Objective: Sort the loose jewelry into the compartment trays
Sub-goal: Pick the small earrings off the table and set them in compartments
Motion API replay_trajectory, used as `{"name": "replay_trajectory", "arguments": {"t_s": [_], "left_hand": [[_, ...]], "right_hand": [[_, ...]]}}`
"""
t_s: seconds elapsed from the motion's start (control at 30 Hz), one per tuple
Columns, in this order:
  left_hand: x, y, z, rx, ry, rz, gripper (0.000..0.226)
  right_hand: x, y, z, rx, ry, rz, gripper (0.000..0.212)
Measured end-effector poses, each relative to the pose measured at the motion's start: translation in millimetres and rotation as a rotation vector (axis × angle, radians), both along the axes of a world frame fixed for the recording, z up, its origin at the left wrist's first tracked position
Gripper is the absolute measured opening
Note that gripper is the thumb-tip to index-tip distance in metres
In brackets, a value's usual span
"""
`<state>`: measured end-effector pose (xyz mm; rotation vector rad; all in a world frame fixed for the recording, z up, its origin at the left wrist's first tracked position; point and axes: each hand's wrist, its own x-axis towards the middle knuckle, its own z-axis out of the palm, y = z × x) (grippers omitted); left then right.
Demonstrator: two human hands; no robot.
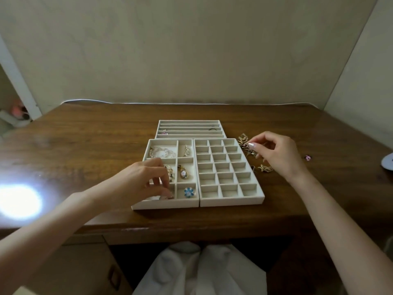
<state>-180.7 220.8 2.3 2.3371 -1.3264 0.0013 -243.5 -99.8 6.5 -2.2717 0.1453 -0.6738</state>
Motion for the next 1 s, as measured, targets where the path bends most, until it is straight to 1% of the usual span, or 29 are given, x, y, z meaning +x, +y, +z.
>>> {"name": "replay_trajectory", "arguments": {"t_s": [0.07,0.13,0.17,0.23,0.3,0.37,0.47,0.6,0.7,0.73,0.77,0.83,0.87,0.9,0.93,1.0], "left_hand": [[0.4,-6.9,7.6,-0.06,-0.043,0.007,0.032],[2.1,-19.6,16.8,-0.143,-0.064,0.041,0.036],[2.6,-28.0,20.7,-0.18,-0.061,0.054,0.032],[4.2,-49.6,25.0,-0.219,-0.061,0.046,0.016],[6.0,-74.2,24.4,-0.205,-0.066,0.022,0.007],[8.1,-100.5,20.5,-0.181,-0.05,-0.005,0.011],[8.0,-137.1,14.0,-0.17,-0.04,-0.03,0.016],[7.2,-171.5,5.6,-0.147,-0.09,-0.052,0.02],[8.6,-185.2,1.5,-0.117,-0.123,-0.045,0.025],[8.8,-188.1,0.6,-0.115,-0.121,-0.044,0.028],[9.3,-190.5,-0.2,-0.121,-0.113,-0.048,0.032],[9.8,-193.3,-0.4,-0.153,-0.095,-0.065,0.035],[9.7,-193.7,-0.1,-0.179,-0.096,-0.074,0.032],[10.6,-193.5,-0.2,-0.21,-0.105,-0.079,0.028],[11.8,-192.2,-0.3,-0.244,-0.119,-0.08,0.023],[12.9,-186.6,0.1,-0.299,-0.133,-0.093,0.02]], "right_hand": [[-3.7,-8.5,1.5,-0.008,0.057,-0.002,0.007],[-7.0,-21.0,3.5,-0.028,0.2,-0.002,0.012],[-8.9,-27.9,4.6,-0.049,0.296,-0.009,0.015],[-13.8,-39.6,6.5,-0.085,0.485,-0.027,0.021],[-18.5,-44.2,5.4,-0.11,0.597,-0.035,0.024],[-20.2,-41.0,1.6,-0.124,0.614,-0.054,0.029],[-14.7,-31.4,-7.4,-0.168,0.575,-0.108,0.031],[-4.7,-27.2,-12.0,-0.225,0.515,-0.148,0.013],[-1.9,-28.0,-12.2,-0.25,0.492,-0.12,0.008],[-2.3,-28.1,-11.0,-0.215,0.466,-0.111,0.007],[-3.6,-27.4,-8.7,-0.131,0.432,-0.087,0.006],[-6.9,-26.4,-1.3,0.177,0.381,0.017,0.006],[-8.3,-26.8,2.5,0.336,0.371,0.085,0.009],[-9.2,-27.6,5.4,0.451,0.371,0.152,0.014],[-9.6,-27.9,7.9,0.52,0.384,0.209,0.021],[-9.4,-26.8,11.2,0.577,0.425,0.287,0.034]]}}
